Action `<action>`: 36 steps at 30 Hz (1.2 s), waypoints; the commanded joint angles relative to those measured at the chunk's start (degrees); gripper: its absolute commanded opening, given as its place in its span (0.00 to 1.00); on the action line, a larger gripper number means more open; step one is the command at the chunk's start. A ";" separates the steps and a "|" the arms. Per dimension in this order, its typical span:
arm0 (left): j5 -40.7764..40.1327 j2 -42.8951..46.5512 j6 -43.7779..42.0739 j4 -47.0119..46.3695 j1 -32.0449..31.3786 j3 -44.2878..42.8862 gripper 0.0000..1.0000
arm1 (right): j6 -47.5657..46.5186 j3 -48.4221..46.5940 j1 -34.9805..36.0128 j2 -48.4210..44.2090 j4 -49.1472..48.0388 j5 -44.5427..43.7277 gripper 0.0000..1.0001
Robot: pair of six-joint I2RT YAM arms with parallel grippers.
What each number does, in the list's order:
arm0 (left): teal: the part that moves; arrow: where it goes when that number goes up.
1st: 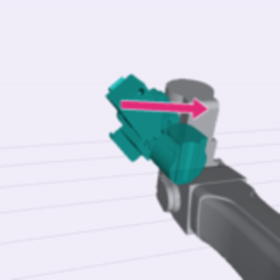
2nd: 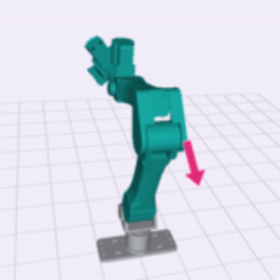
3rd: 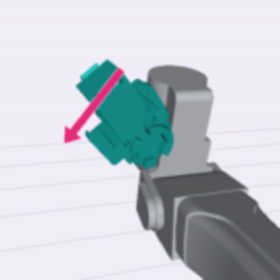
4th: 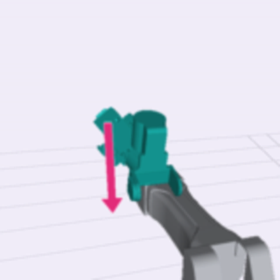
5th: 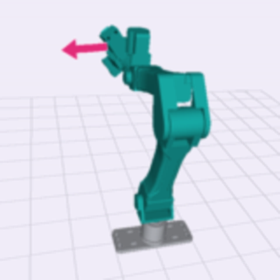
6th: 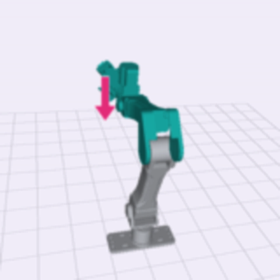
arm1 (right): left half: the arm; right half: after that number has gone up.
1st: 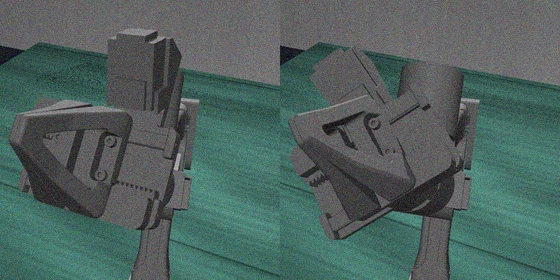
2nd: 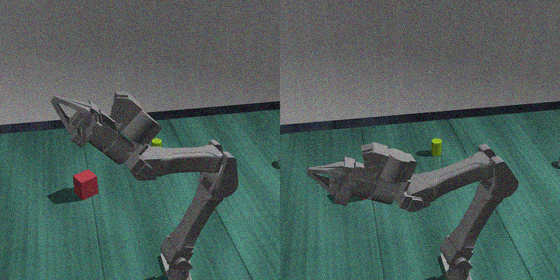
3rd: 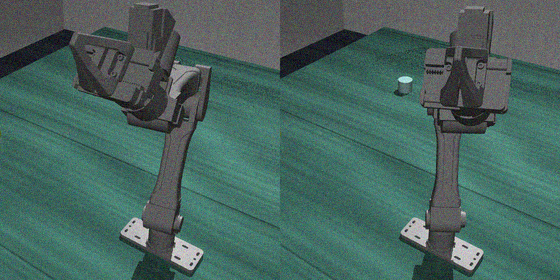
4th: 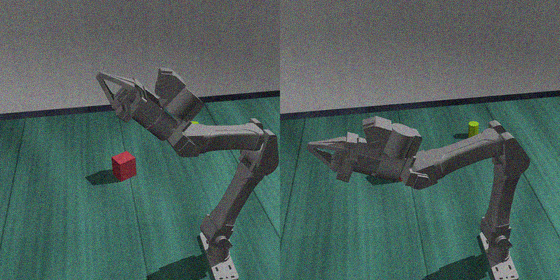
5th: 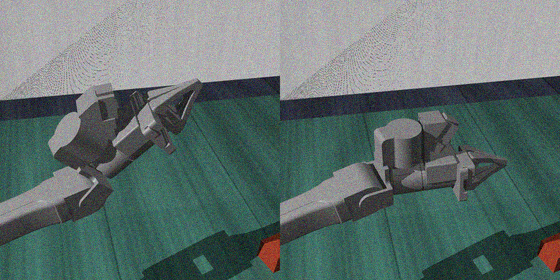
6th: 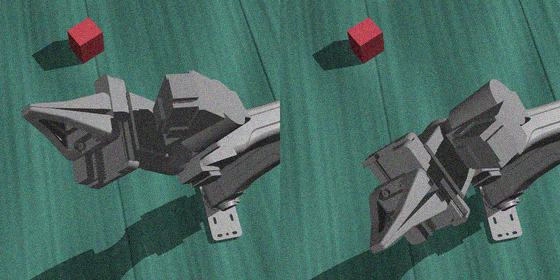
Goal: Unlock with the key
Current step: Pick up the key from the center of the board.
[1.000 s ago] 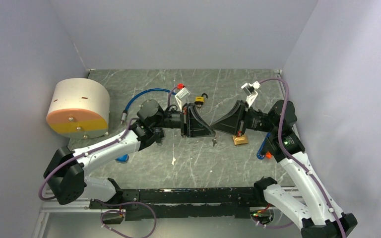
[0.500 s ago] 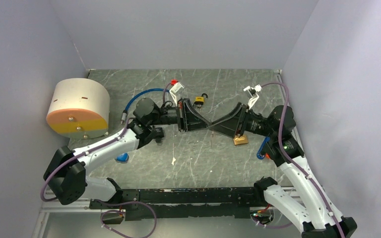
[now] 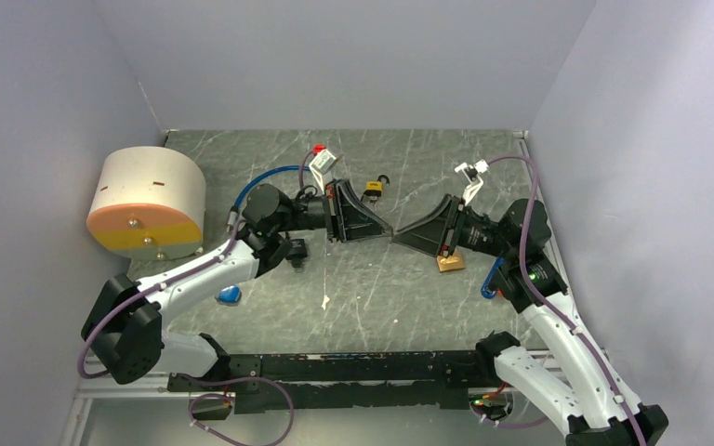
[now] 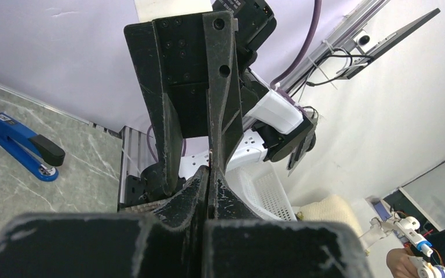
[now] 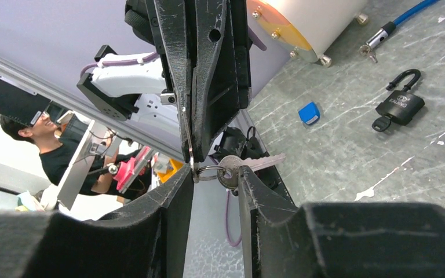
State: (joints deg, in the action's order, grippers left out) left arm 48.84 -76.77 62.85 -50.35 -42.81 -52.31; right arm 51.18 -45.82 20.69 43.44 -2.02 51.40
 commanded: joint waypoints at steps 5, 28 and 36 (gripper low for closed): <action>2.61 0.10 0.90 -2.77 0.47 -1.17 0.03 | -0.33 -3.46 -0.18 1.89 -1.29 -1.36 0.22; -0.98 1.68 -3.82 6.63 1.25 -3.62 0.38 | -0.29 -3.33 0.24 3.58 -1.99 1.97 0.00; -2.74 2.15 -5.87 10.80 1.35 -4.16 0.24 | -5.11 -5.45 1.90 5.35 4.30 2.00 0.00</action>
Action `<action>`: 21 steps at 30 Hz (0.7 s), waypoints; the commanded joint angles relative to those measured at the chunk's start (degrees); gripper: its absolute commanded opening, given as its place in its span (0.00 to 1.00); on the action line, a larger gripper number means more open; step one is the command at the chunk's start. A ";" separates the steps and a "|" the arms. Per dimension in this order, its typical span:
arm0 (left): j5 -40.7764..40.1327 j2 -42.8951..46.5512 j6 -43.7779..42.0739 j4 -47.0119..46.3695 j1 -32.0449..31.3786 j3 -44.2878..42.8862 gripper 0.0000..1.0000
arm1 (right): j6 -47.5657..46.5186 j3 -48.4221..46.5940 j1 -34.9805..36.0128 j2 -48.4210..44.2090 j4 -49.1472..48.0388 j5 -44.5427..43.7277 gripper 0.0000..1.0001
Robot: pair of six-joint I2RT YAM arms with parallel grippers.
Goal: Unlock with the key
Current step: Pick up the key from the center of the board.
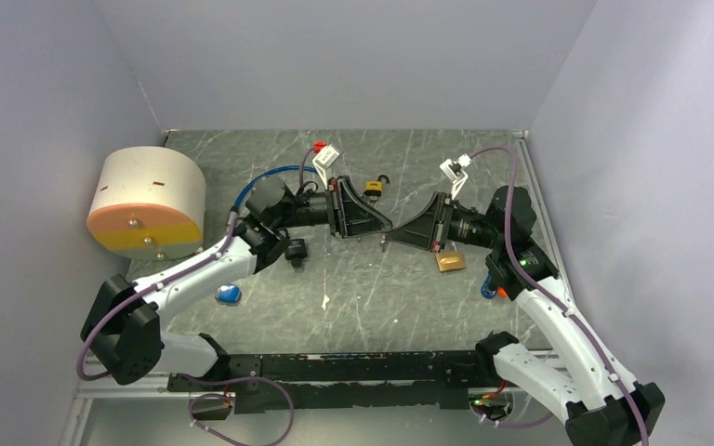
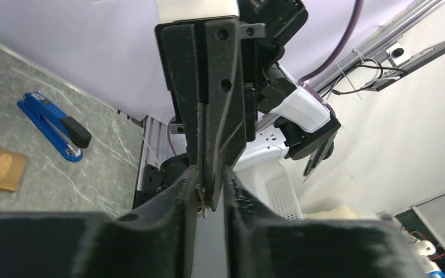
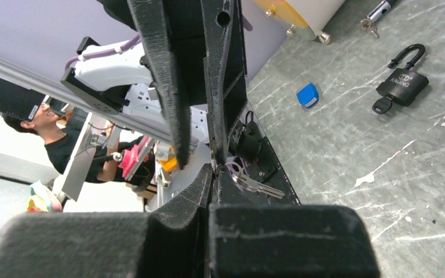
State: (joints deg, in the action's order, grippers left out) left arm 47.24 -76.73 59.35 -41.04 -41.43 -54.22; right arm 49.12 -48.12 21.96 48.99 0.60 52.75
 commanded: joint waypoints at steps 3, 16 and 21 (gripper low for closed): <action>-0.89 2.11 -2.70 2.11 0.03 -2.06 0.03 | -3.07 -3.23 0.63 -0.30 1.51 0.47 0.00; -0.53 2.40 -1.89 -0.33 0.00 -1.86 0.03 | -1.04 -0.49 0.64 -2.77 -4.93 -2.56 0.35; -1.17 2.57 -1.68 -0.80 0.02 -1.81 0.02 | -0.88 -0.69 1.21 -1.62 -6.13 -1.30 0.26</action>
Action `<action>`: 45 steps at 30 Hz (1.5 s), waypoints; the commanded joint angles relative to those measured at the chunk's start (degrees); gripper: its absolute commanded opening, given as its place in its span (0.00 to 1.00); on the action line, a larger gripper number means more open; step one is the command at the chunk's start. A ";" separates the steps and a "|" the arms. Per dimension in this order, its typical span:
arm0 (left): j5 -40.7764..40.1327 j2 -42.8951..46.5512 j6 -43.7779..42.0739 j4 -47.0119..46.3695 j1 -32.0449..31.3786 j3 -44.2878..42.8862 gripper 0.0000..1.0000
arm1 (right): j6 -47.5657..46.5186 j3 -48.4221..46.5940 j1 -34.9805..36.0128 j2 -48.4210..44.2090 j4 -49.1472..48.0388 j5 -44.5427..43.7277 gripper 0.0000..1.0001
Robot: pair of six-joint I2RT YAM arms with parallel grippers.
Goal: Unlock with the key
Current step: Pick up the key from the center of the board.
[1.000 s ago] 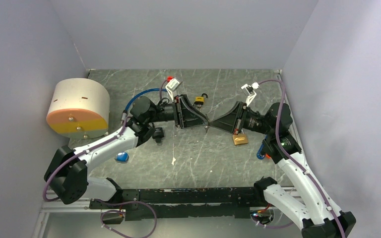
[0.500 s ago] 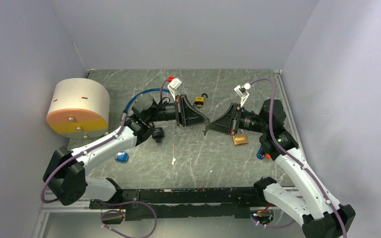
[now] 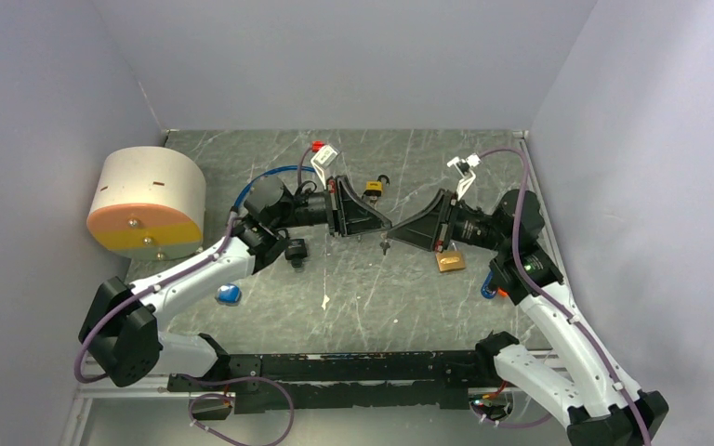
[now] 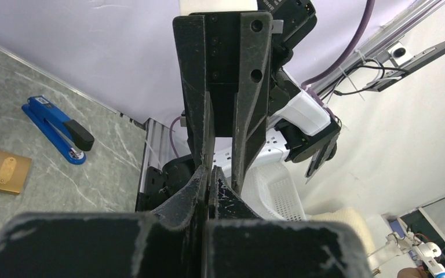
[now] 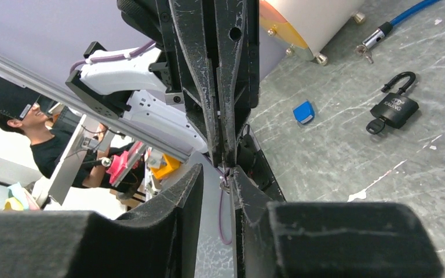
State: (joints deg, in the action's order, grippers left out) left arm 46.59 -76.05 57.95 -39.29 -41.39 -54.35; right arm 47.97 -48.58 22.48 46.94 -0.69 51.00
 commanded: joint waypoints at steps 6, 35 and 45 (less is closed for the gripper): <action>-0.32 1.35 0.76 -4.74 -0.02 -1.60 0.03 | 0.20 -0.73 1.82 1.46 -5.93 0.30 0.20; -13.24 8.49 -10.03 10.74 0.07 -1.30 0.61 | -1.88 0.30 2.63 1.09 -5.91 -3.13 0.00; -40.62 17.05 -21.67 56.74 0.88 -12.67 0.94 | -3.40 2.36 2.32 -2.86 -0.45 -9.74 0.00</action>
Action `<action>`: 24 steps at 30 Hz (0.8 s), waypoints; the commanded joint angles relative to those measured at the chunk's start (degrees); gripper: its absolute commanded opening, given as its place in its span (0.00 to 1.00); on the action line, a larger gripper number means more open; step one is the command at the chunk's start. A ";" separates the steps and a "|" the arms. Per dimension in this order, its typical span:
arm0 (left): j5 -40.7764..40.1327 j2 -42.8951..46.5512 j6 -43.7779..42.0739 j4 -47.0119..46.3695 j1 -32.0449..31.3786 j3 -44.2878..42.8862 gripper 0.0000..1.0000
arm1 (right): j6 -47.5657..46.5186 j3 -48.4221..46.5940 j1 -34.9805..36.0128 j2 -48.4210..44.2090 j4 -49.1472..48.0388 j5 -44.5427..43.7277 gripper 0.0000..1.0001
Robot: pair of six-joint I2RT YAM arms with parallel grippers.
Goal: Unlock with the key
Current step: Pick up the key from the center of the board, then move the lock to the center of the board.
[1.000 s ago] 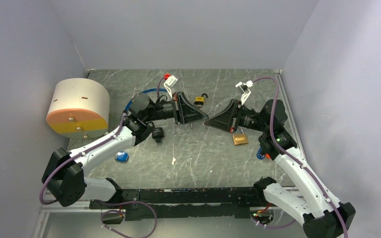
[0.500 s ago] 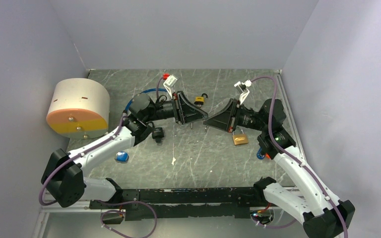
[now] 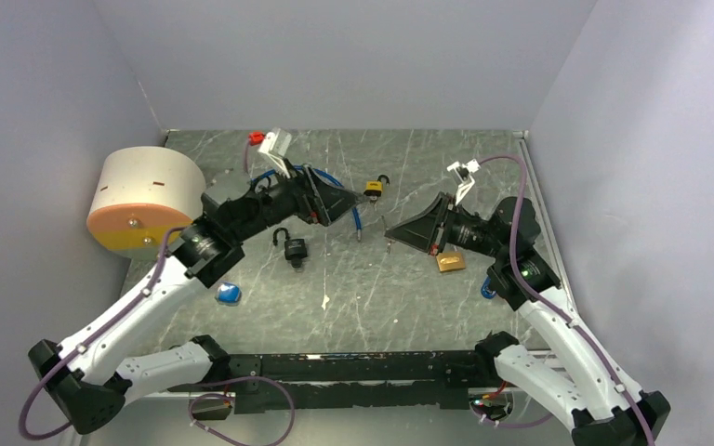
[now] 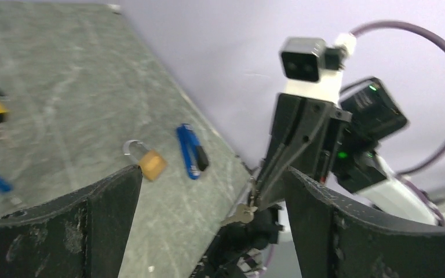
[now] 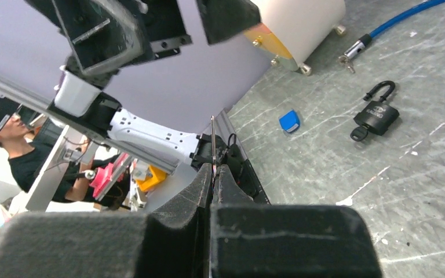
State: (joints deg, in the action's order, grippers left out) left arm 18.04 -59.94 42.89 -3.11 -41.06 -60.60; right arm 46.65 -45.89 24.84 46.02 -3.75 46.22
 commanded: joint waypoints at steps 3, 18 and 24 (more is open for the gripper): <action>-9.29 -0.58 -11.21 23.42 0.58 -6.77 0.94 | -4.09 -1.37 -0.52 -3.03 9.95 -12.50 0.00; -12.35 -48.24 3.67 20.35 -11.20 -24.97 0.94 | 0.95 -9.04 -2.74 -9.81 59.82 -77.50 0.00; -23.66 -65.15 12.82 33.77 -16.31 -44.15 0.94 | 5.93 -8.10 -2.69 -16.18 66.18 -81.95 0.00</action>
State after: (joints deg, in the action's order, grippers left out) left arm 3.97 -119.26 48.31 22.96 -54.48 -91.72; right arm 47.90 -52.49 22.15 33.21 55.35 -27.11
